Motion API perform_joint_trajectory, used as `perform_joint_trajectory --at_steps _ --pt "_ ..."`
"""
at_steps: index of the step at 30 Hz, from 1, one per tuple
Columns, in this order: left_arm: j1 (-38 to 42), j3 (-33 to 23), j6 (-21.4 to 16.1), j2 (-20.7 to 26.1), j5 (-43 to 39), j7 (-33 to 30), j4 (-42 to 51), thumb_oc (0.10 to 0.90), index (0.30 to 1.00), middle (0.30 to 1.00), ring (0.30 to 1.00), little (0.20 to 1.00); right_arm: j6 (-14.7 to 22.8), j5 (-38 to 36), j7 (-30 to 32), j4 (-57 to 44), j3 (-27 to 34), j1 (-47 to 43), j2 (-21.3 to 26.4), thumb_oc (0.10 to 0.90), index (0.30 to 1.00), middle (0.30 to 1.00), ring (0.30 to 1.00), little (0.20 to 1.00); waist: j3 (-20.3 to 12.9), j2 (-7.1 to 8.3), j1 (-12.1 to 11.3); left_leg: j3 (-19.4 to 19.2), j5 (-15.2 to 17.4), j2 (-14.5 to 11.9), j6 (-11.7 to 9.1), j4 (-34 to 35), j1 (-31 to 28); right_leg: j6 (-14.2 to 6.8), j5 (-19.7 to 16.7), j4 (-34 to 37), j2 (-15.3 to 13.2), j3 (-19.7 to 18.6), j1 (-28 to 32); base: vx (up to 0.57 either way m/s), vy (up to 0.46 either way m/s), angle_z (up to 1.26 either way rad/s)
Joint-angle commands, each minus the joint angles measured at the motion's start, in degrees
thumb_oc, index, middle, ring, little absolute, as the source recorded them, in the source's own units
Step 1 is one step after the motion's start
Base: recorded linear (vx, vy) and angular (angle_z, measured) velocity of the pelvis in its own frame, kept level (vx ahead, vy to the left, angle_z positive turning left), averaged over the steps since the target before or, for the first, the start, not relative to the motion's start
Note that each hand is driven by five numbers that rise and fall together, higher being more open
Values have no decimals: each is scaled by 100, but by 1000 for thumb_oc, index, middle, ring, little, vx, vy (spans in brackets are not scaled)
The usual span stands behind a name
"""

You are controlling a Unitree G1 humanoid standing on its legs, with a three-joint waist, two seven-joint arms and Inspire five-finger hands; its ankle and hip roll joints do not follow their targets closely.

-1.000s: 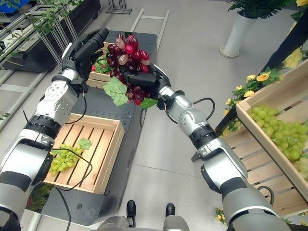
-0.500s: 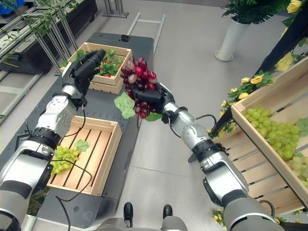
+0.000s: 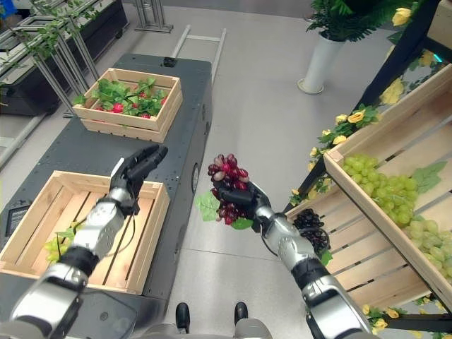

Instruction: Pick up the fruits from the basket on one side to the basket on the other side

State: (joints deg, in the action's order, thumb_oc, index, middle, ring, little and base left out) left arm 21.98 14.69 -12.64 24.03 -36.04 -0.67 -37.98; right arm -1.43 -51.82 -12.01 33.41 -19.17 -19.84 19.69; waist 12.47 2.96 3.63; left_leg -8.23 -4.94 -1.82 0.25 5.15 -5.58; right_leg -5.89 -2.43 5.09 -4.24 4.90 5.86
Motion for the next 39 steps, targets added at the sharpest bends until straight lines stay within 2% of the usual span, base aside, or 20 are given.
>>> perform_joint_trajectory --at_steps 1,5,9,14,17,19,21,23,25,26,27,29,32,34,39 --pt "-38 -142 -841 -321 119 -8 -156 800 900 900 900 900 1147 207 -122 -222 442 40 2 400 300 300 300 300 -904 -222 -64 301 771 70 -77 -15 -218 201 147 -9 85 207 70 30 10 -11" --pt "-345 -243 -805 -453 125 -3 -228 800 900 900 900 900 1095 197 -1 -150 550 334 -68 400 300 300 300 300 -833 -195 -78 254 771 69 -59 -15 -232 196 128 -9 82 209 74 27 15 -10" --pt "-726 -345 -886 -583 13 36 -216 800 900 900 900 900 1050 276 -157 -90 629 733 -169 400 300 300 300 300 -770 -185 -80 218 770 66 -41 -15 -232 190 107 -9 89 174 56 24 23 -1" --pt "-1194 -389 -942 -643 228 186 -129 800 900 900 900 900 1164 333 42 -38 761 1203 -234 400 300 300 300 300 -662 -165 -91 151 755 55 -19 -15 -213 165 58 -9 84 166 20 27 31 -10" --pt "-1367 -340 -1054 -627 89 461 -47 800 900 900 900 900 1374 459 241 -69 842 1432 -306 400 300 300 300 300 -600 -146 -44 111 756 53 -1 -15 -172 148 27 -9 88 121 -42 10 21 -9" --pt "-1457 -239 -1055 -631 224 425 87 800 900 900 900 900 1506 595 413 -107 845 1487 -334 400 300 300 300 300 -525 -145 -23 97 750 55 18 -15 -151 137 1 -9 86 88 -76 2 25 -3" --pt "-1494 -126 -1051 -602 289 367 145 800 900 900 900 900 1565 639 656 -176 847 1483 -320 400 300 300 300 300 -463 -146 -12 85 746 60 36 -15 -123 135 -15 -14 88 57 -119 -11 26 -7" --pt "-1470 -48 -1001 -616 309 212 147 800 900 900 900 900 1761 576 835 -142 910 1428 -277 400 300 300 300 300 -347 -149 -8 8 726 44 63 -15 -68 124 11 -136 79 12 -256 -42 32 -16" --pt "-1377 7 -943 -631 223 9 133 800 900 900 900 900 2129 700 1254 -157 1013 1346 -243 400 300 300 300 300 -160 -164 10 -106 681 14 94 -36 13 132 113 -438 84 -47 -475 -65 31 -15" --pt "-1349 19 -947 -639 226 -31 132 800 900 900 900 900 2173 740 1319 -157 1027 1322 -237 400 300 300 300 300 -114 -165 14 -120 686 7 97 -84 54 136 141 -526 88 -59 -529 -71 20 -19" --pt "-1302 38 -949 -648 226 -85 131 800 900 900 900 900 2251 815 1439 -158 1045 1282 -227 400 300 300 300 300 -47 -166 21 -134 700 -3 101 -174 134 142 180 -653 93 -74 -617 -134 9 -24" --pt "-1016 167 -991 -671 175 -279 170 800 900 900 900 900 2508 1083 2051 -169 1161 1042 -91 400 300 300 300 300 349 -177 65 -167 791 -21 98 -738 564 194 360 -1212 124 -82 -988 -224 -6 -25" --pt "-778 263 -1106 -689 43 -328 197 800 900 900 900 900 2593 1143 2410 43 1381 816 45 400 300 300 300 300 688 -173 92 -221 970 -10 94 -1402 1003 273 515 -1676 136 -39 -1288 -168 -7 -13" --pt "-659 330 -1195 -673 -109 -322 255 800 900 900 900 900 2650 1153 2516 253 1498 665 176 400 300 300 300 300 897 -184 81 -175 1056 16 76 -1794 1294 341 583 -1947 135 17 -1488 -133 8 4" --pt "-498 439 -1179 -651 -267 -380 278 800 900 900 900 900 2712 1086 2665 487 1680 331 456 400 300 300 300 300 1183 -204 41 -154 1233 63 61 -2404 1801 467 719 -2391 131 145 -1888 -107 14 13"
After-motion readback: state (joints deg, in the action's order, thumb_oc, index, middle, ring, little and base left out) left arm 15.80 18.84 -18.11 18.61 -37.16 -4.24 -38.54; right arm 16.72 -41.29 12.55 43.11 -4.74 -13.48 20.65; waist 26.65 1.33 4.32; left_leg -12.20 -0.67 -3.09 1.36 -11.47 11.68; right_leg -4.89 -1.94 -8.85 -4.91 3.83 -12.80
